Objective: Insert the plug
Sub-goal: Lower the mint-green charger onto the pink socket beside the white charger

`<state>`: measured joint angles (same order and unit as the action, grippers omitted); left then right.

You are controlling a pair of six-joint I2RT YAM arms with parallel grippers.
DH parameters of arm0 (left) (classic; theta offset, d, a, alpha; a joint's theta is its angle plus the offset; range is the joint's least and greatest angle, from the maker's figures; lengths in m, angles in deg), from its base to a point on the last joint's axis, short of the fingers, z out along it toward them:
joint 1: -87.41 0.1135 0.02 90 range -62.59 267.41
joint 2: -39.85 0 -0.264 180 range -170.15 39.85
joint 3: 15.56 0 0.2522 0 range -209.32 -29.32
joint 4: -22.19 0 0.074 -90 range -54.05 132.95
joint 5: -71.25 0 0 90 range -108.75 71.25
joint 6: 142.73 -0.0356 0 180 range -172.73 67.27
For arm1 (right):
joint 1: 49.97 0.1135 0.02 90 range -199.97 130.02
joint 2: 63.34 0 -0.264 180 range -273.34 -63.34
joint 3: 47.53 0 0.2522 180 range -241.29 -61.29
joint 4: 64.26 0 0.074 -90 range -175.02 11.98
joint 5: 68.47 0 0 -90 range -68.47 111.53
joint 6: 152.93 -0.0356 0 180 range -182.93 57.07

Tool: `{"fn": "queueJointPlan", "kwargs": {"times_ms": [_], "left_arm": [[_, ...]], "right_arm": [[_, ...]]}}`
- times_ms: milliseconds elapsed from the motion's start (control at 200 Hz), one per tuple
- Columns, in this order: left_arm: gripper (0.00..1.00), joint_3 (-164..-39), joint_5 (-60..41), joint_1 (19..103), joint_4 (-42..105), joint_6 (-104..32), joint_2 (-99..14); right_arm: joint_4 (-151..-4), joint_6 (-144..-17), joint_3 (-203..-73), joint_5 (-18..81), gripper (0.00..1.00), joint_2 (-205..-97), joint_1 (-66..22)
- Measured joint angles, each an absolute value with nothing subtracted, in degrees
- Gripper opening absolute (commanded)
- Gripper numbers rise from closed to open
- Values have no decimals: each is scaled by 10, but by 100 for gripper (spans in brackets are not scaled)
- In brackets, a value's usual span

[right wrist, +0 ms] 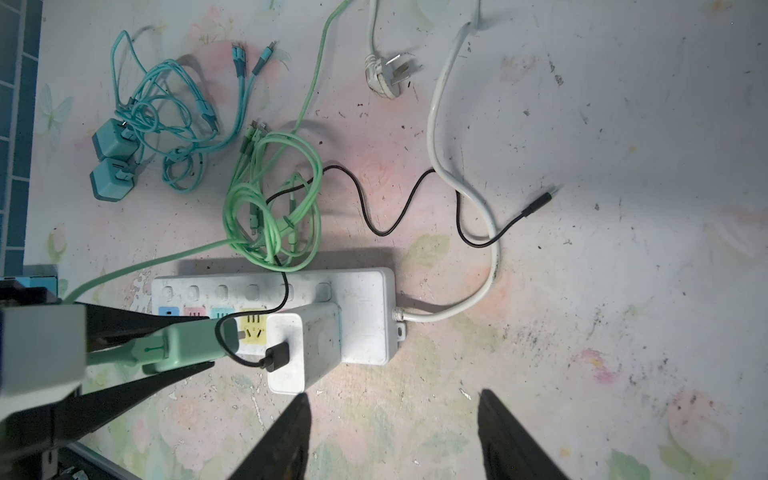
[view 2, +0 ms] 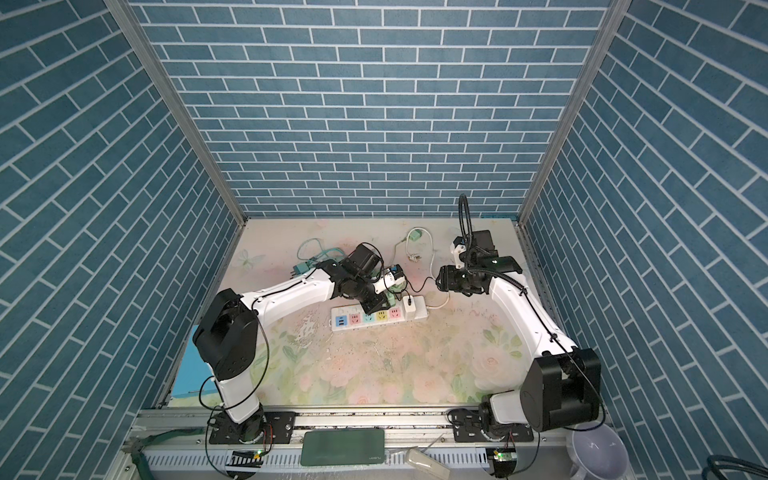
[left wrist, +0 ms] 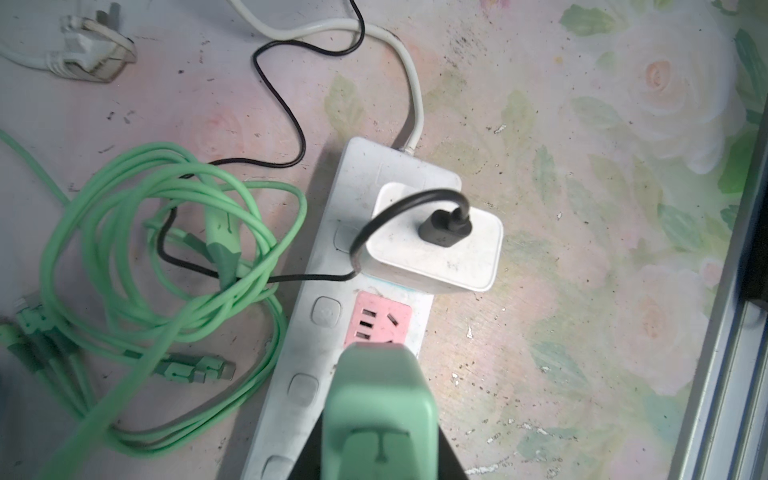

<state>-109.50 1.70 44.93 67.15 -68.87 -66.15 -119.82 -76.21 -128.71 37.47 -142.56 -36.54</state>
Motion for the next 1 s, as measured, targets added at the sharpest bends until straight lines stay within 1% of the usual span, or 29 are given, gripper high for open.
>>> {"fn": "queueJointPlan", "kwargs": {"times_ms": [595, 840, 1000], "left_arm": [[12, -1143, 12, 444, 669, -717, -736], [12, -1144, 3, 444, 662, -720, -740], [12, -1127, 6, 443, 631, -726, -740]], "right_arm": [[-1203, -762, -1279, 352, 64, -1413, -365], [-1204, -762, -1272, 348, 64, -1410, -365], [-1206, -762, -1270, 347, 64, -1410, -365]]}}
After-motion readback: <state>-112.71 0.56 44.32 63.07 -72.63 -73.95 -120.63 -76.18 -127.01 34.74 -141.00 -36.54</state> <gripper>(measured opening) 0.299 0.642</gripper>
